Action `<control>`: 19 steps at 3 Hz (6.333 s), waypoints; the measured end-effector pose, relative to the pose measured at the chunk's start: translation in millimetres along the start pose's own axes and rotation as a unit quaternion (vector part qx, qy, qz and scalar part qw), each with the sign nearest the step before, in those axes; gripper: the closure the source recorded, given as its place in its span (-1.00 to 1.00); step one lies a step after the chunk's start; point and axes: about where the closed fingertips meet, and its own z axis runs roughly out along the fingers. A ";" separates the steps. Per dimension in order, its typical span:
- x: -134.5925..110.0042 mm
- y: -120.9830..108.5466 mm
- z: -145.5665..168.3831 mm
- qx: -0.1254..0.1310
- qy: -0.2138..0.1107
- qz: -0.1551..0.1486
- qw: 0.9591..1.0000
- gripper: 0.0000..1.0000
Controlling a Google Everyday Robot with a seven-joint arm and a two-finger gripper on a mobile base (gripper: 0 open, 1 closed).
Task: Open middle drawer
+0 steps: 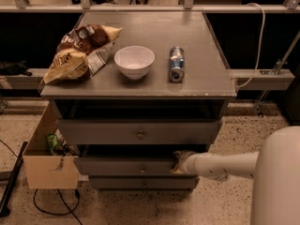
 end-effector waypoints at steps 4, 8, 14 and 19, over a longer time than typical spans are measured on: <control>-0.4 7.0 -5.9 -0.001 -0.002 0.003 1.000 0.09; 4.5 29.4 -16.1 -0.011 -0.006 -0.006 1.000 0.70; 4.2 40.4 -33.6 -0.017 -0.012 -0.003 1.000 -0.22; 5.1 68.9 -46.7 -0.039 -0.029 -0.023 0.999 -0.19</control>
Offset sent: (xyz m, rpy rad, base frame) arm -0.3988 -0.0981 -0.0845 0.1278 0.1178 0.0071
